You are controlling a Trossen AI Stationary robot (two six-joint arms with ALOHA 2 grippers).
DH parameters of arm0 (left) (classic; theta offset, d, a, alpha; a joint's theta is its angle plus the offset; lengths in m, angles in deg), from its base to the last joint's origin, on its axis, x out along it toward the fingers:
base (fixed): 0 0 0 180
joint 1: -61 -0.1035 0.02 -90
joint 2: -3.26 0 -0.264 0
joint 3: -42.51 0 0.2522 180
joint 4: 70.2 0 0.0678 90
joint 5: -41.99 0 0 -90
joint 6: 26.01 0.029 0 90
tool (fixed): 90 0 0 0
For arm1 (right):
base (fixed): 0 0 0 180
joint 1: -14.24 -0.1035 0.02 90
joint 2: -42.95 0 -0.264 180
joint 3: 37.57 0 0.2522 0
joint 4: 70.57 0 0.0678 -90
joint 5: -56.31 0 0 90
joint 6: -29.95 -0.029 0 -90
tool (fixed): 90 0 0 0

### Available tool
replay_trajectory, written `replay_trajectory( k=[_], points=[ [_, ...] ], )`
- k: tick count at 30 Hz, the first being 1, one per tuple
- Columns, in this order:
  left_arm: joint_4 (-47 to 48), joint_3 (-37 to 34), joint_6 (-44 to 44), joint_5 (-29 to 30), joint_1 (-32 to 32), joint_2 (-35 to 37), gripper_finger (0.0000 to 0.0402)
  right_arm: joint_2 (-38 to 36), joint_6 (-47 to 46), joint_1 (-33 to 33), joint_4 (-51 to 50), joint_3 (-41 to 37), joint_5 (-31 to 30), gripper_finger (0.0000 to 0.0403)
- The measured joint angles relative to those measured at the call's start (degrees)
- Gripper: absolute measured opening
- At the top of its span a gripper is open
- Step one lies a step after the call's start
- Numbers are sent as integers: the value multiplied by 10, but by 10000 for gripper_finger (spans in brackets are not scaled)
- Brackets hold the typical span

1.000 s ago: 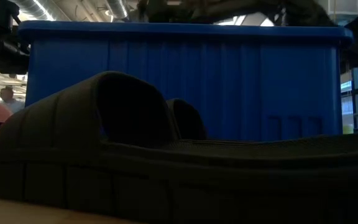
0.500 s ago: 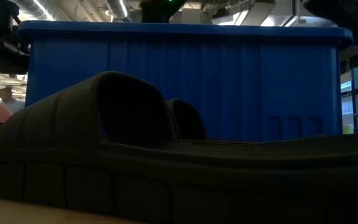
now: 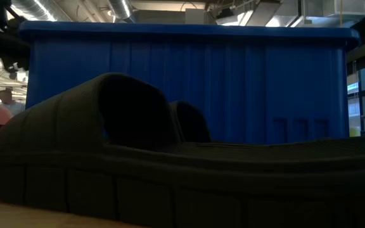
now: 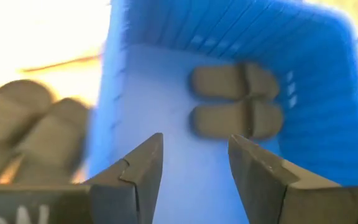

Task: Pick and place slides into bin
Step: Put the pink slide into the blue bin

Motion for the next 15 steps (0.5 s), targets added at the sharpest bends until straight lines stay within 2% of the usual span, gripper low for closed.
replay_trajectory(
  k=[3,7,10,15],
  points=[
    [-33,0,-1,-97,0,0,224,-33,-71,-53,-46,0,-33,182],
    [-59,0,-14,-220,1,0,224,-74,-147,-141,-78,-12,-126,182],
    [-63,8,-60,-281,9,0,224,-99,-212,-212,-88,-32,-210,182],
    [-62,49,-78,-360,42,0,224,-125,-342,-314,-94,-105,-345,182]
  ],
)
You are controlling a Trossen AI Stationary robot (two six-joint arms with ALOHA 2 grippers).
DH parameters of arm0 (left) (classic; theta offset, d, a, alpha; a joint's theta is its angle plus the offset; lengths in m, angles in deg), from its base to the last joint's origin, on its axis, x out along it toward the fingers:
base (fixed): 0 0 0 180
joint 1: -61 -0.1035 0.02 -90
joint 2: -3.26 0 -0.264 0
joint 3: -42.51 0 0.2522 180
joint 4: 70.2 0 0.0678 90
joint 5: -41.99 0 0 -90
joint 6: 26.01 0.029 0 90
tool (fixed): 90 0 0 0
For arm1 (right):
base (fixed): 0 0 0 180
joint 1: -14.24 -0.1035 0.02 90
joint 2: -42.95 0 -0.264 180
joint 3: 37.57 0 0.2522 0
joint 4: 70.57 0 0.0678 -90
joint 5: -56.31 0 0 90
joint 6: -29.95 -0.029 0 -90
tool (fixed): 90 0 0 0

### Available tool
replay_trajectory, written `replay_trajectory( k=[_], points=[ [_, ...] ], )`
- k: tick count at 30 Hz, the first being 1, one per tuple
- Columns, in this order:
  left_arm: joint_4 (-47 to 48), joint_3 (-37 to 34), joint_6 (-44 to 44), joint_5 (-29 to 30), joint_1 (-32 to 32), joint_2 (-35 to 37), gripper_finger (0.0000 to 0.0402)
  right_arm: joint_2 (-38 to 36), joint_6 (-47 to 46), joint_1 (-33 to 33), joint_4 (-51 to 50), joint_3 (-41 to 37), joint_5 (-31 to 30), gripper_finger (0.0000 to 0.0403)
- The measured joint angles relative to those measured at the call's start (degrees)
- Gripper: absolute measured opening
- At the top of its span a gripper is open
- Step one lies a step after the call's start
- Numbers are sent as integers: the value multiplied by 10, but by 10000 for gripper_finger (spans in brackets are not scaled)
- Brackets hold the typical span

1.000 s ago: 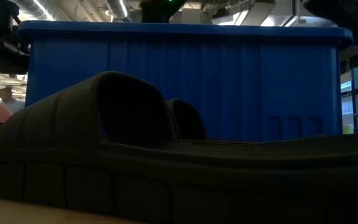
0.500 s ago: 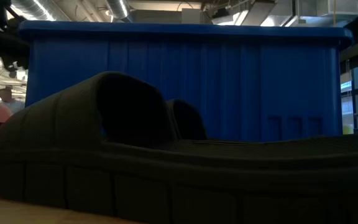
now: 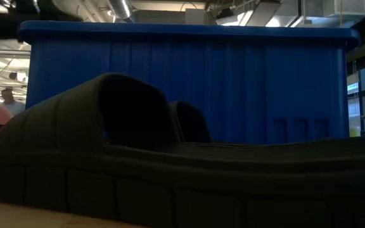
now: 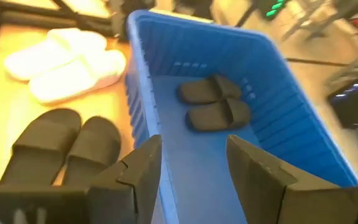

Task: Pick and place slides into bin
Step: Put the pink slide into the blue bin

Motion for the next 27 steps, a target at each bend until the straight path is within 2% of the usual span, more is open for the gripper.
replay_trajectory(
  k=[4,7,14,18,22,27],
  points=[
    [1,59,-9,-39,33,0,224,-5,-114,-48,-1,-81,-87,182],
    [-1,119,-31,-73,55,0,224,-5,-184,-63,0,-141,-121,182],
    [18,263,-179,-267,74,-57,224,-4,-258,-51,0,-234,-146,181],
    [106,347,-203,-358,70,-109,224,-4,-285,-33,4,-256,-145,181],
    [249,408,-165,-392,59,-162,224,-4,-295,-18,19,-264,-140,181],
    [379,472,-93,-426,58,-212,224,-4,-294,-2,37,-264,-140,181]
  ],
)
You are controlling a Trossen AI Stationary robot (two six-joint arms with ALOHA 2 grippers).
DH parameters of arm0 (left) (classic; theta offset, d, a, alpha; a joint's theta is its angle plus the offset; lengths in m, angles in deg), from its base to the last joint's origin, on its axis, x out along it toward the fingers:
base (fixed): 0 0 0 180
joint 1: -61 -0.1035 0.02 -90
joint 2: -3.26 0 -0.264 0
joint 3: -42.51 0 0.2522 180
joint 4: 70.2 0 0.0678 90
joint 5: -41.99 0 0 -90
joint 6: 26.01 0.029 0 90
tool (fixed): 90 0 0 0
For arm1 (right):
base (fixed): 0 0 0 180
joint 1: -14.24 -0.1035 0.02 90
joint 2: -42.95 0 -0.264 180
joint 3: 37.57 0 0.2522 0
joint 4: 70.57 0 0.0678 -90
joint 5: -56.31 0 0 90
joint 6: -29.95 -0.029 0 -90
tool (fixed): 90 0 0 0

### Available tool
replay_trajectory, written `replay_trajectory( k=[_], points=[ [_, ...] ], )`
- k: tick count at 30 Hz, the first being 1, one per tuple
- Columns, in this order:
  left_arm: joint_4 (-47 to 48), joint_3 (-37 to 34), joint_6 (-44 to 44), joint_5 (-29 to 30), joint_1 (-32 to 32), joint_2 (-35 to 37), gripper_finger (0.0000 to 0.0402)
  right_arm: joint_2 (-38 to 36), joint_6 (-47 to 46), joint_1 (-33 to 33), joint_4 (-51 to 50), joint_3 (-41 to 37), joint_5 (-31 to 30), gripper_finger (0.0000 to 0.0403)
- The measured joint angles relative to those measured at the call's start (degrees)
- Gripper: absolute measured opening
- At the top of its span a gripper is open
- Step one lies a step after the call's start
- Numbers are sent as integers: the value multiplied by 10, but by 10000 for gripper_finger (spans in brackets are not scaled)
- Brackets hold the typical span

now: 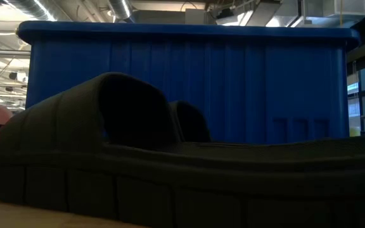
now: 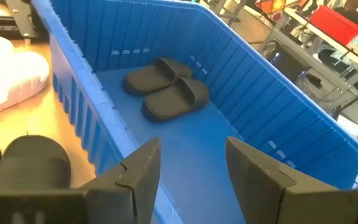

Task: Pick and place slides into bin
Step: Put the pink slide into the blue bin

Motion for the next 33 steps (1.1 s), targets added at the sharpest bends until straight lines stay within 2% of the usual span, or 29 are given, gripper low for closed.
replay_trajectory(
  k=[5,7,11,13,15,17,19,22,28,33],
  points=[
    [28,39,28,-13,0,-34,224,0,3,17,16,0,0,181],
    [28,48,30,6,0,-49,224,0,22,28,37,0,0,181],
    [30,52,79,130,0,-80,224,0,156,53,152,0,9,181],
    [30,52,87,170,0,-105,224,0,246,68,229,0,41,181],
    [30,52,87,164,7,-136,224,0,322,81,297,0,81,181],
    [30,52,86,121,23,-167,224,0,372,90,346,0,116,181],
    [29,52,83,81,54,-199,224,0,399,96,366,0,137,181],
    [21,51,104,84,125,-243,224,0,406,98,366,0,144,181],
    [-58,51,170,143,304,-305,224,0,407,98,362,0,146,181],
    [-51,76,195,257,453,-336,224,0,389,98,329,0,146,181]
  ],
)
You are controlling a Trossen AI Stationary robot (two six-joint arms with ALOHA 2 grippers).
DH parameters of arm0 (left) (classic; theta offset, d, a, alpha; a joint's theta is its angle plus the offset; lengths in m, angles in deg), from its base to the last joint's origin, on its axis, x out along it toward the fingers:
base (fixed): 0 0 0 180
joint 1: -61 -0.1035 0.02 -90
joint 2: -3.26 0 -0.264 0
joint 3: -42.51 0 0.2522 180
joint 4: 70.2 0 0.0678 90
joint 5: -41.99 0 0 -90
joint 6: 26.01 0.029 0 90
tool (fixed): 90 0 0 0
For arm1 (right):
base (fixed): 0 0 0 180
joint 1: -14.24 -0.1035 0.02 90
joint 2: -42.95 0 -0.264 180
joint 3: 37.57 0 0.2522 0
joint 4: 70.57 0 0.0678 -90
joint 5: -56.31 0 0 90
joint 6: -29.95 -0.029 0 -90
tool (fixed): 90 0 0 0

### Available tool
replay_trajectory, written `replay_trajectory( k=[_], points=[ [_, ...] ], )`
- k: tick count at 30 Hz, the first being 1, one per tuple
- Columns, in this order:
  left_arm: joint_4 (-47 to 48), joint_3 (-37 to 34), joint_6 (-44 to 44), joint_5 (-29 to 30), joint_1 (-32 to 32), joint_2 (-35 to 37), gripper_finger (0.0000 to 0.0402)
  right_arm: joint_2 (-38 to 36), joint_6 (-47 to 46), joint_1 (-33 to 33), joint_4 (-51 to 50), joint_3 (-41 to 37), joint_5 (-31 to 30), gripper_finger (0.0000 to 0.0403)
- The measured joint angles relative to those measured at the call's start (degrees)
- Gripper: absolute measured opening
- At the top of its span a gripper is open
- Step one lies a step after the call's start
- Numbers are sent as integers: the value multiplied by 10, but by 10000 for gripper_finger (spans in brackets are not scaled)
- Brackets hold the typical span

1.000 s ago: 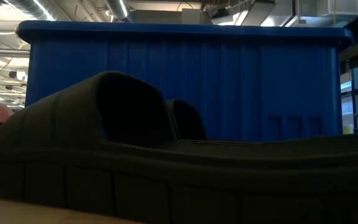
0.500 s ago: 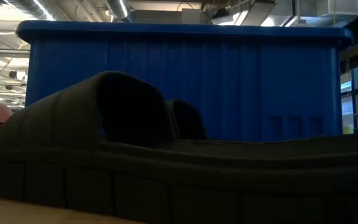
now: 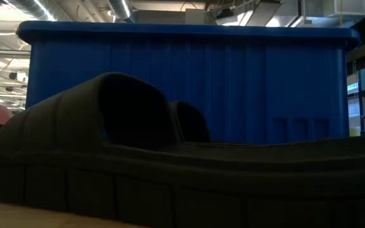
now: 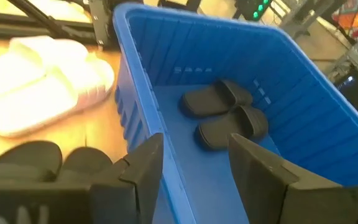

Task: Pick and place slides into bin
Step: Put the pink slide into the blue bin

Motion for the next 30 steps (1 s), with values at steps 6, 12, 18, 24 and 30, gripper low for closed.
replay_trajectory(
  k=[6,12,18,24,30],
  points=[
    [141,24,9,263,169,-18,224,0,-57,0,-65,0,0,181],
    [307,33,-166,403,313,-31,224,0,-59,0,-91,0,0,181],
    [431,33,-389,392,410,-77,224,0,-39,2,-94,0,0,181],
    [549,33,-551,247,463,-170,224,0,-27,12,-94,0,-1,181],
    [632,33,-657,166,482,-285,224,0,-25,26,-94,0,-1,181]
  ],
)
